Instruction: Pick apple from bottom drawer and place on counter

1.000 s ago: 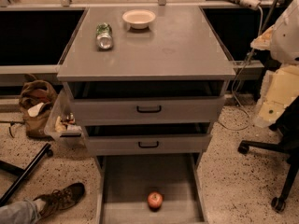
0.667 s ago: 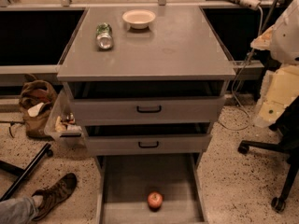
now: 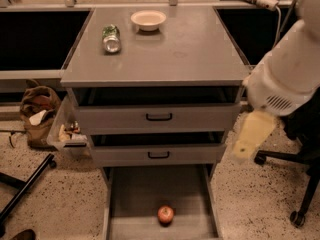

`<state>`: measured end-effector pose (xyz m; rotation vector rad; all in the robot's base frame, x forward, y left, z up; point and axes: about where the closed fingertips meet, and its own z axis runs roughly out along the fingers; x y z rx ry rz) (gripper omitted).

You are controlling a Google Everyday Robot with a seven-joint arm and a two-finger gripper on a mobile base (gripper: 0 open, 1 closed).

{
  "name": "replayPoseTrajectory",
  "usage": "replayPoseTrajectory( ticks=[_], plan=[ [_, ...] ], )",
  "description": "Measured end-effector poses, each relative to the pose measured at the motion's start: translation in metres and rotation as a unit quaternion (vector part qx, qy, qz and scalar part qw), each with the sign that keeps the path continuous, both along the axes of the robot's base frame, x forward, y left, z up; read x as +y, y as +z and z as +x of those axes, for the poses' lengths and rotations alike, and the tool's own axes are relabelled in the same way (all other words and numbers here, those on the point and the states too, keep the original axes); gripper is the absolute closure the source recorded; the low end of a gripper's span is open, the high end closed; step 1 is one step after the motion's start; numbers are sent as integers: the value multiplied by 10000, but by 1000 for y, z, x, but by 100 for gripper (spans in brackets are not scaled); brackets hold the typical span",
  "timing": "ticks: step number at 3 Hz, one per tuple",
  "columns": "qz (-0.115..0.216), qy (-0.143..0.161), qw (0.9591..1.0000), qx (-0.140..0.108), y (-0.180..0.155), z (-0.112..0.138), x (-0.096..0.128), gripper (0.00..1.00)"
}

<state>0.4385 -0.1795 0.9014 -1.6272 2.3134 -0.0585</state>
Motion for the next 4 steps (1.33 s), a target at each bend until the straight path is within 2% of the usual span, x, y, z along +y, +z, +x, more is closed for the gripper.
replayPoseTrajectory(
  ticks=[1,2,3,4],
  plan=[
    [322,-156,9989,299,-84,4,28,0],
    [609,-155,9966,529,-167,5,43,0],
    [701,-175,9967,370,-173,14,47,0],
    [701,-175,9967,370,-173,14,47,0]
  ],
)
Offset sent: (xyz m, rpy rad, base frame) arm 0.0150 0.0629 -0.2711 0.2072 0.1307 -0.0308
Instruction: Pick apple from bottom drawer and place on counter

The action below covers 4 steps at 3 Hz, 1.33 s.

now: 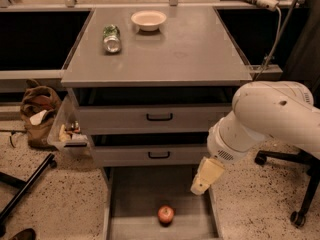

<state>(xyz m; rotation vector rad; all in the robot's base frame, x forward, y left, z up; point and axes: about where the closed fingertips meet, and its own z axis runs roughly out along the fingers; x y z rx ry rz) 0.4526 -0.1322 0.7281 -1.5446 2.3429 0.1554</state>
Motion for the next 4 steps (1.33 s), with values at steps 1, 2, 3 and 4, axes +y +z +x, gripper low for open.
replayPoseTrajectory(
  ticks=[1,2,3,4],
  plan=[
    [66,-72,9999,42,-21,1,3,0],
    [68,-396,9987,306,-107,-12,4,0],
    [25,-808,9952,543,-195,-31,-4,0],
    [235,-1109,9930,329,-199,-19,2,0]
  ],
)
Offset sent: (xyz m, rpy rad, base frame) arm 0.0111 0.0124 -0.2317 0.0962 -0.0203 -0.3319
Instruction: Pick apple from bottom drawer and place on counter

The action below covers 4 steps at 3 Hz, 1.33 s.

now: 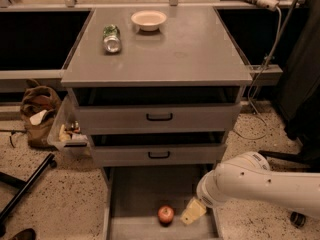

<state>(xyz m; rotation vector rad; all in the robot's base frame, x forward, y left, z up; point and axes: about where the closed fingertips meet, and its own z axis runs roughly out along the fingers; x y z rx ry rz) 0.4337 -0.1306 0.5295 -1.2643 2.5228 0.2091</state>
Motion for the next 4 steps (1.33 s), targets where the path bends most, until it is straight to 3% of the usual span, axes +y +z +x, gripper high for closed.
replayPoseTrajectory(
  ticks=[1,2,3,4],
  plan=[
    [0,0,10000,0,0,0,0,0],
    [87,25,9999,127,-26,3,4,0],
    [379,133,9991,137,-82,8,14,0],
    [851,230,9961,-39,-142,18,43,0]
  ],
)
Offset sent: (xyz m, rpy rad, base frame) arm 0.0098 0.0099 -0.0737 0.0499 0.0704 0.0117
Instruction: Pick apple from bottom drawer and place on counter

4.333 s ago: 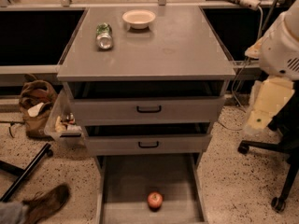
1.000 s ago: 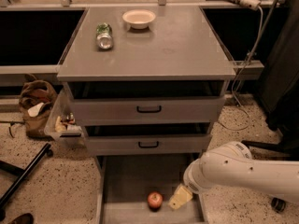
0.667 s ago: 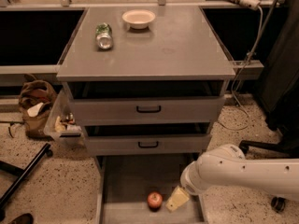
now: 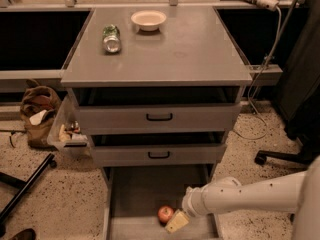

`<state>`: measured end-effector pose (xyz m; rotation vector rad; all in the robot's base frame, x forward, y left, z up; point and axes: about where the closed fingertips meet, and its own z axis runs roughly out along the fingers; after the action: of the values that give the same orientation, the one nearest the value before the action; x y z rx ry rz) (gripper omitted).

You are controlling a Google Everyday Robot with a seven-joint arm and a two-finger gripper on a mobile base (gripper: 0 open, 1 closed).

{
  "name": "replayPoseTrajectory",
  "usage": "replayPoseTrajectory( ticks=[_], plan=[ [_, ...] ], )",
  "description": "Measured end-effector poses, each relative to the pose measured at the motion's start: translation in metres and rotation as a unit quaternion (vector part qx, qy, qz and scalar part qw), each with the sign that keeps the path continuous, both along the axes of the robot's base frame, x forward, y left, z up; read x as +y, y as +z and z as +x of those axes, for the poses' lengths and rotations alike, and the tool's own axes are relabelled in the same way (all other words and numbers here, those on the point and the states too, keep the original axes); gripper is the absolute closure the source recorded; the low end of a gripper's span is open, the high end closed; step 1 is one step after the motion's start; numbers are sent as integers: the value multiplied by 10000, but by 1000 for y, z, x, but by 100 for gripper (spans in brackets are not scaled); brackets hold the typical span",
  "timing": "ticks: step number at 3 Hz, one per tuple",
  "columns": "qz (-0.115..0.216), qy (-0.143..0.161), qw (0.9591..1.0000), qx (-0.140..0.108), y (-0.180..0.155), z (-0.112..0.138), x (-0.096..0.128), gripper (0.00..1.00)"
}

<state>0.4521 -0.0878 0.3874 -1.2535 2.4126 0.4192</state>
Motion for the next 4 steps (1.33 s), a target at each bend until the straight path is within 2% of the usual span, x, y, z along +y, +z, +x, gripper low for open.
replayPoseTrajectory(
  ticks=[1,2,3,4],
  plan=[
    [390,28,9992,24,-53,-4,26,0],
    [390,28,9992,24,-53,-4,26,0],
    [667,34,9977,63,-74,-2,41,0],
    [1046,10,9945,-67,-116,24,57,0]
  ],
)
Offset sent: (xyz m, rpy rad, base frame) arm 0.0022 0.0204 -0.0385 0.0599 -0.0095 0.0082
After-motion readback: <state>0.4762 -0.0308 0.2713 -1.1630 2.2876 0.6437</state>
